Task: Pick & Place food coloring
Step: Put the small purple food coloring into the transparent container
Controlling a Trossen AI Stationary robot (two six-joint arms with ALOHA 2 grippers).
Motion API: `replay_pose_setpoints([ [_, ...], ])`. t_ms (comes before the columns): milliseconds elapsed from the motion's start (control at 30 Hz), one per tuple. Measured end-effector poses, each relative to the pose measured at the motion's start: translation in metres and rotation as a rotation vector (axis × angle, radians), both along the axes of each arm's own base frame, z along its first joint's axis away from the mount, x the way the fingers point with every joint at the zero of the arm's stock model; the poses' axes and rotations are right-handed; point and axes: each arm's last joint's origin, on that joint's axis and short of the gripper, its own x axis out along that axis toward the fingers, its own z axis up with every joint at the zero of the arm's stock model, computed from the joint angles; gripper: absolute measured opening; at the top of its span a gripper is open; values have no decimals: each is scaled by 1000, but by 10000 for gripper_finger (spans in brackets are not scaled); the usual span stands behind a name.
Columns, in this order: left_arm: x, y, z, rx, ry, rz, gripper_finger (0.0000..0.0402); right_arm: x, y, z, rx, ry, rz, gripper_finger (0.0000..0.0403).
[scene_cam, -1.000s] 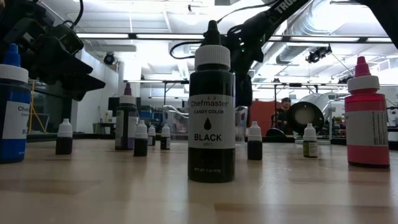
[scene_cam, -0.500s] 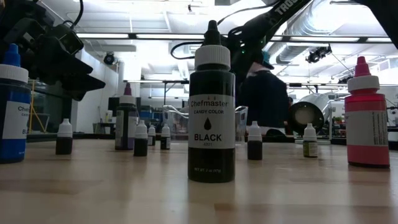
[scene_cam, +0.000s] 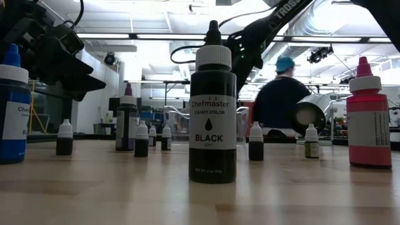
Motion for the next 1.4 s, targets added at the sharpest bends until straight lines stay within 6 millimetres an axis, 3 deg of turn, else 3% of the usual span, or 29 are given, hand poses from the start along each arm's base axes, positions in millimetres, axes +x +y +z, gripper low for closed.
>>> replay_pose_setpoints([
  [567,0,0,0,0,0,0,234,1,1,-2,21,-1,6,141],
  [1400,0,0,0,0,0,-1,234,1,0,-12,37,35,-16,137],
])
